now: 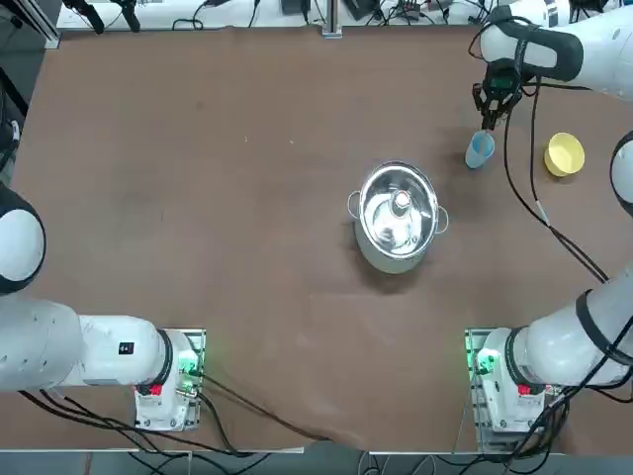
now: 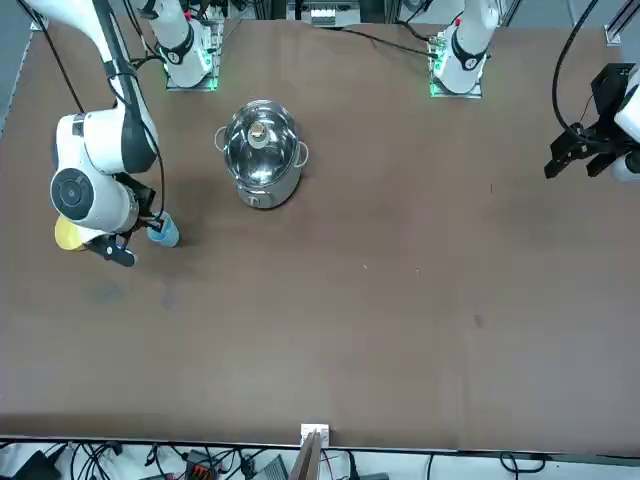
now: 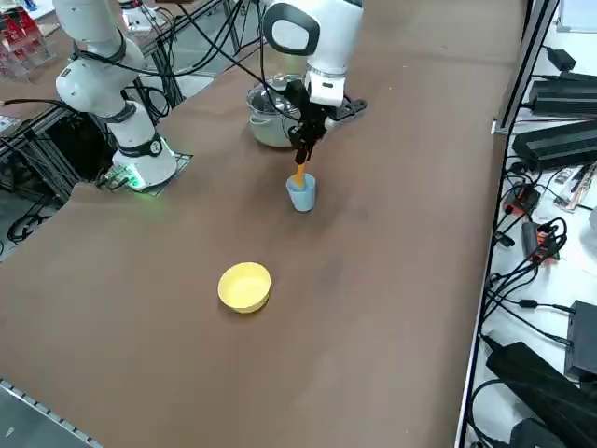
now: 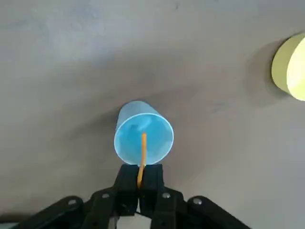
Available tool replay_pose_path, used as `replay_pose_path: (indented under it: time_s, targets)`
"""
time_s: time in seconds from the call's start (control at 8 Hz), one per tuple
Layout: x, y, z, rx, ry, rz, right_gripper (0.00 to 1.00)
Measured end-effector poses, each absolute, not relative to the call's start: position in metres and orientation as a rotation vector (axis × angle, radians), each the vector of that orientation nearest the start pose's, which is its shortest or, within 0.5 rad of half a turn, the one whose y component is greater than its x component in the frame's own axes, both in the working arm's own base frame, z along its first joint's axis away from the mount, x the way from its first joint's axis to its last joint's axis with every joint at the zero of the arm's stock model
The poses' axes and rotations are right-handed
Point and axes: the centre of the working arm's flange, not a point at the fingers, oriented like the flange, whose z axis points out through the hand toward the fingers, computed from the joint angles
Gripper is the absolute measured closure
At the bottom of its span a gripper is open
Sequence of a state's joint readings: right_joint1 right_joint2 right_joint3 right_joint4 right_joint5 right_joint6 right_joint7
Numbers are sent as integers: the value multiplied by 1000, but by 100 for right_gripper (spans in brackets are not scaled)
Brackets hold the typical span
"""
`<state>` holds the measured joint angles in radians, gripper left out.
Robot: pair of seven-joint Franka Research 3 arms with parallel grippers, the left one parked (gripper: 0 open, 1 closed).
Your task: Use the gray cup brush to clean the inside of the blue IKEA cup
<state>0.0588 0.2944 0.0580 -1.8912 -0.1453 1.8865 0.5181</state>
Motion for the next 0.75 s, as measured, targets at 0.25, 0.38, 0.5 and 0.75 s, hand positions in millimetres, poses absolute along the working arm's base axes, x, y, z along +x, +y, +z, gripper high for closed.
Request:
replay_pose_path:
  time_s: [0.25, 0.38, 0.5, 0.75]
  targets:
    - [581, 54, 331, -3273, 559, 438, 95]
    - [581, 52, 332, -3288, 555, 441, 95]
    - [582, 49, 332, -3313, 545, 434, 95]
    - [584, 43, 334, -3349, 532, 410, 95]
